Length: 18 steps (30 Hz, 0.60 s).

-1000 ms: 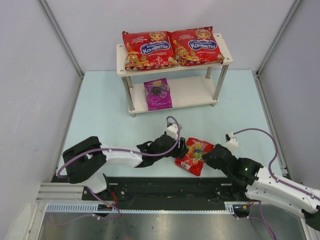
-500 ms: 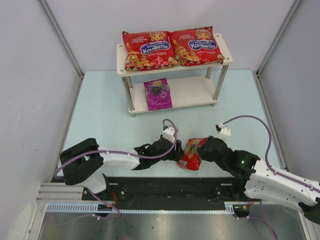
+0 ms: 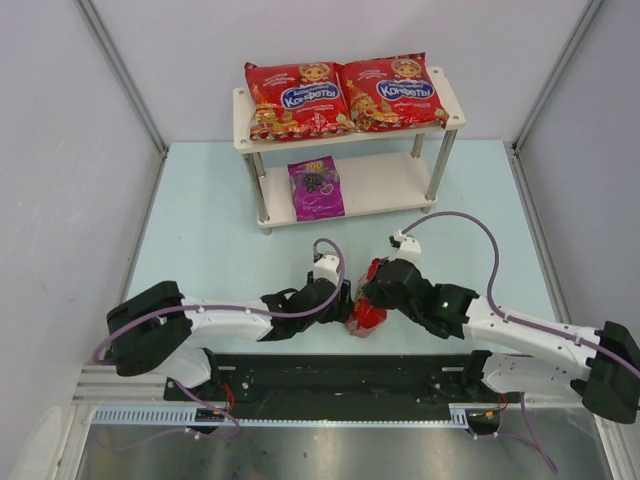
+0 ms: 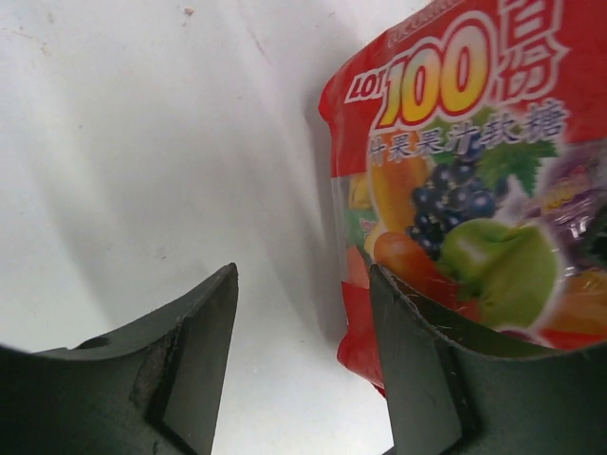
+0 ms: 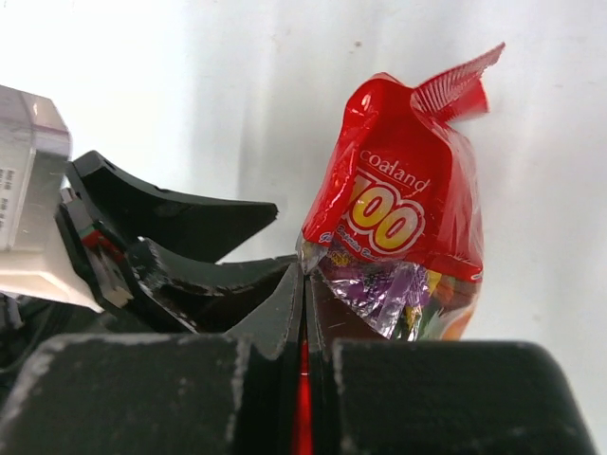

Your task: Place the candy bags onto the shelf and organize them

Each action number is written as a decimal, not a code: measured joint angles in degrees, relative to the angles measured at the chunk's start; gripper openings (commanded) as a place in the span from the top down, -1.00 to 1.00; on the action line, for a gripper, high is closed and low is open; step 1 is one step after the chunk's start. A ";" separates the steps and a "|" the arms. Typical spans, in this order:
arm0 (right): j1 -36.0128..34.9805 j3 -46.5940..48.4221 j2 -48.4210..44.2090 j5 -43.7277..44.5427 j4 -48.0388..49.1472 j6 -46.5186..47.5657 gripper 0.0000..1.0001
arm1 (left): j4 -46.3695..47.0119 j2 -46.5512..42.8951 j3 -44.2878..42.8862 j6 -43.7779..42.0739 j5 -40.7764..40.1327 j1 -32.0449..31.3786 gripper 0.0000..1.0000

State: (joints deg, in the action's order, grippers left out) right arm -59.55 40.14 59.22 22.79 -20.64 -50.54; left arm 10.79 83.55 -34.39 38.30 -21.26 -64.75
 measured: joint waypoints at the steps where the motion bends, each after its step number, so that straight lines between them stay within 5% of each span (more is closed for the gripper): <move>1: 0.00 0.09 1.03 -0.37 1.18 0.13 1.00 | -0.28 0.00 0.00 0.31 -0.15 0.00 -0.24; 5: -0.13 0.11 3.61 -1.51 4.59 0.52 1.00 | -3.91 -0.48 0.11 2.62 -2.32 -0.02 0.02; 10: -0.37 0.17 5.62 -2.49 7.15 1.18 0.96 | -19.63 -8.13 0.11 10.88 -9.97 -0.11 0.02; 12: -0.39 0.26 7.04 -3.13 8.83 1.36 0.72 | -25.05 -14.34 0.37 13.66 -12.76 -0.11 0.01; 14: -0.39 0.66 8.96 -3.78 10.56 1.57 0.19 | -28.55 -20.06 0.46 15.50 -14.86 -0.11 0.01; 18: -0.94 3.52 13.70 -5.84 15.02 3.15 -0.05 | -34.75 -30.36 0.55 18.47 -18.36 -0.11 0.01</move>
State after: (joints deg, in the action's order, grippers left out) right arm -60.49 43.66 72.93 16.95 -5.63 -47.40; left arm -23.97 53.19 -33.85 56.77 -39.62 -64.86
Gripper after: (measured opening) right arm 0.451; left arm 0.496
